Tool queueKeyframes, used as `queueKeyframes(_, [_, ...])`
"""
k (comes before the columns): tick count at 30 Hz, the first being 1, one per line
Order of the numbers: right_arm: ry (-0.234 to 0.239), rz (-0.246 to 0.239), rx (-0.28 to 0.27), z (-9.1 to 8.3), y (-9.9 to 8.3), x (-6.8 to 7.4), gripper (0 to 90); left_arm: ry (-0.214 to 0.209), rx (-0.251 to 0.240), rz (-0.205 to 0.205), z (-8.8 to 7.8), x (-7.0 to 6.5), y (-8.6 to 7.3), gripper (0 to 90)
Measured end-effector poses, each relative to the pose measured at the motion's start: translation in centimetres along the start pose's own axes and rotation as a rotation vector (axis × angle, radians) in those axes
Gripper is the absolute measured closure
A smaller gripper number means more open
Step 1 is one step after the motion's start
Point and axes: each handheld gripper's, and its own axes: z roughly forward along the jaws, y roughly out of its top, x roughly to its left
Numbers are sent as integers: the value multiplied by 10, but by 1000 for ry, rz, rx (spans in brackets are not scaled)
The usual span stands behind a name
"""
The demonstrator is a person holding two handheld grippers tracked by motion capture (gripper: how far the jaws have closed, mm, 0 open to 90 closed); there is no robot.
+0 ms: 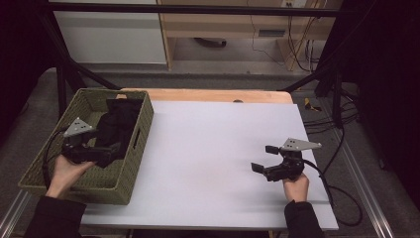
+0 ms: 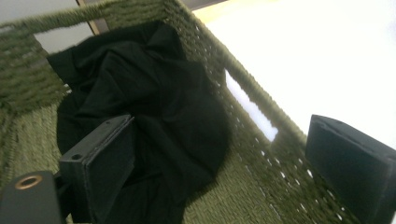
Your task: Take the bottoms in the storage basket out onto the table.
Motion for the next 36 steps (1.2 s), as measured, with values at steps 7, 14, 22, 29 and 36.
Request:
queueKeyframes(7, [0,2,6,0,0,0,38,18,17,22,-5,1,20,78])
queueKeyframes(14, [0,3,6,0,0,0,38,28,28,48,-3,-2,41,74])
queueKeyframes(22, [0,1,8,0,0,0,38,36,31,43,9,-4,56,66])
queueKeyframes(29, [-2,2,10,1,0,0,38,49,48,25,22,1,62,61])
queueKeyframes(36, [-3,4,9,1,-1,0,38,61,77,-5,37,8,63,58])
